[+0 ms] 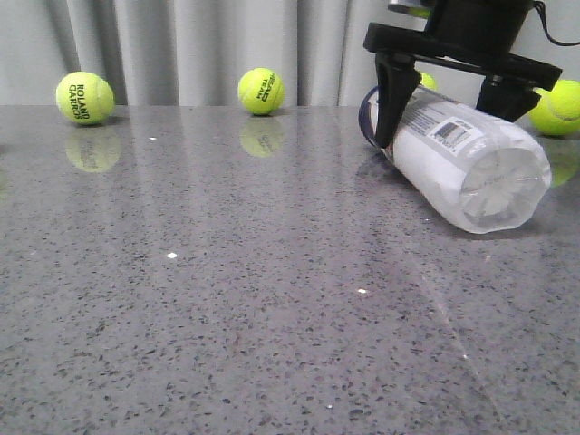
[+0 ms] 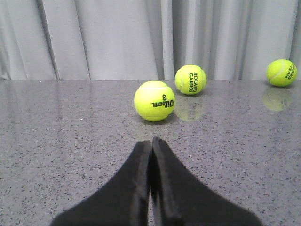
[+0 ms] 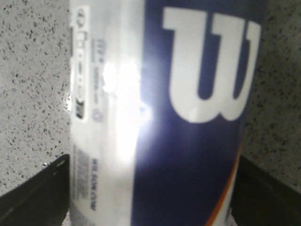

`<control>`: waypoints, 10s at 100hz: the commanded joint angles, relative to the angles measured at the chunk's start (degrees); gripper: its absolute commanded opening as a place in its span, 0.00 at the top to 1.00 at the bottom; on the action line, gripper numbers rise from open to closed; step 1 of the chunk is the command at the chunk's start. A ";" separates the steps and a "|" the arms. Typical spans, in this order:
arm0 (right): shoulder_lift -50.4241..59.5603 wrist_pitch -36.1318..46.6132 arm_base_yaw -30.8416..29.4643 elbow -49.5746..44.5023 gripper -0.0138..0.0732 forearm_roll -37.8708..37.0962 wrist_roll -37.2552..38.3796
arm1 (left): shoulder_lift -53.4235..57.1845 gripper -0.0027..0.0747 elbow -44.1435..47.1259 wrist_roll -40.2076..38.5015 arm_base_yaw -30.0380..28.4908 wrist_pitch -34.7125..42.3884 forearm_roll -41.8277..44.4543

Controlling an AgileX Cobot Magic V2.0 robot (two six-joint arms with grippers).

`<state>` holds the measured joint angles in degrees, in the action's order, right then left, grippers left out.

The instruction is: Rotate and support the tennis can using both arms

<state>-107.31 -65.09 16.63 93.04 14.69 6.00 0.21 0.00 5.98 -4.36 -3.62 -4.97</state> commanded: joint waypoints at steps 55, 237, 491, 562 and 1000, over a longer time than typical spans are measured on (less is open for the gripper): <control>2.94 -0.98 -0.11 7.59 0.44 0.80 -12.45 | 1.97 0.99 2.49 -0.55 -0.17 4.35 -0.16; -5.64 -8.51 15.85 17.70 0.44 0.69 -74.94 | 1.97 0.99 2.49 -0.55 -0.17 4.35 -0.16; 5.01 -11.15 15.80 24.12 0.08 -12.77 -17.14 | 1.97 0.99 2.49 -0.55 -0.17 4.35 -0.16; 29.98 -3.75 15.80 -13.64 0.61 -16.97 0.48 | 1.97 0.99 2.49 -0.55 -0.17 4.35 -0.16; 96.94 33.77 15.80 -68.93 0.92 -17.08 5.22 | -99.09 0.33 -64.87 46.90 15.23 -57.14 -77.77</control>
<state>-9.93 -35.86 32.58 22.81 -1.53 11.41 -100.27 -62.65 52.51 10.03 -57.60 -79.11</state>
